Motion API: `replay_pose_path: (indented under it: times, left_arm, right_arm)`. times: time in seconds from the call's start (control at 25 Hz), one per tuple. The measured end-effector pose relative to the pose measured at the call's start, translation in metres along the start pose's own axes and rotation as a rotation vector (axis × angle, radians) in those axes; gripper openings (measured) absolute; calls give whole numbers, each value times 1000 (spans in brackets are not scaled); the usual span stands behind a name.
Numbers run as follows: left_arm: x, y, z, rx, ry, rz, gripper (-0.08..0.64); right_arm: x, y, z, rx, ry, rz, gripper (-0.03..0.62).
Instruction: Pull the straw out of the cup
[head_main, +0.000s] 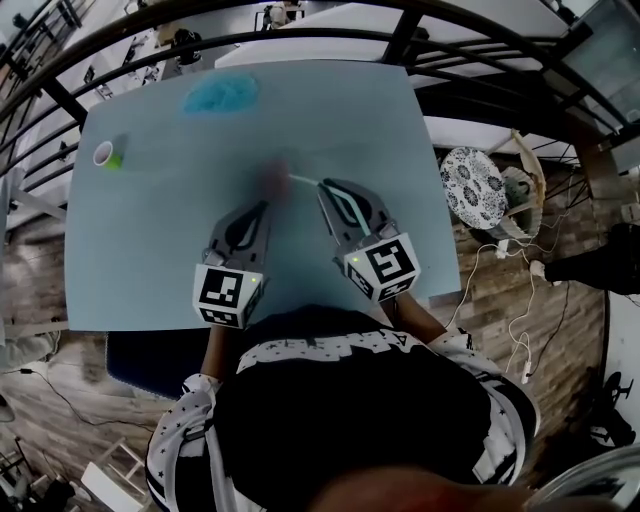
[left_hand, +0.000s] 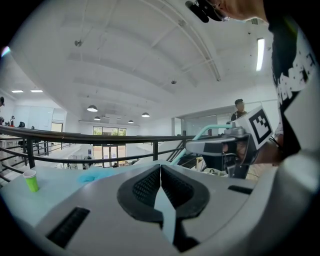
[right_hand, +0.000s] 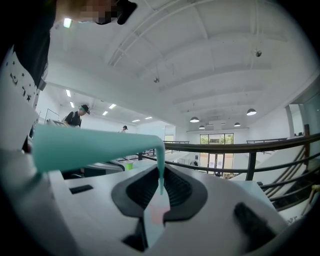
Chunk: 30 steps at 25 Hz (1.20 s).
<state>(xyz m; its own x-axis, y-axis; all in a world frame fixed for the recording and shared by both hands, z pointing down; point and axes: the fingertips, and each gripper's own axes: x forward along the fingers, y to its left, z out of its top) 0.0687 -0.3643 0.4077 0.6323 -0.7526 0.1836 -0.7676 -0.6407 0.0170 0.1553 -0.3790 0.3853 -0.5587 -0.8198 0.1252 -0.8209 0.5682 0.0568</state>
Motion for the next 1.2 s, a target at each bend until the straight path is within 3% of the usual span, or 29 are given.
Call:
replay_pose_path:
  times: [1.2]
  left_arm:
    - [-8,13,-16,-9,40,42,14]
  right_arm:
    - [10,2,-6,16,-1,10,46]
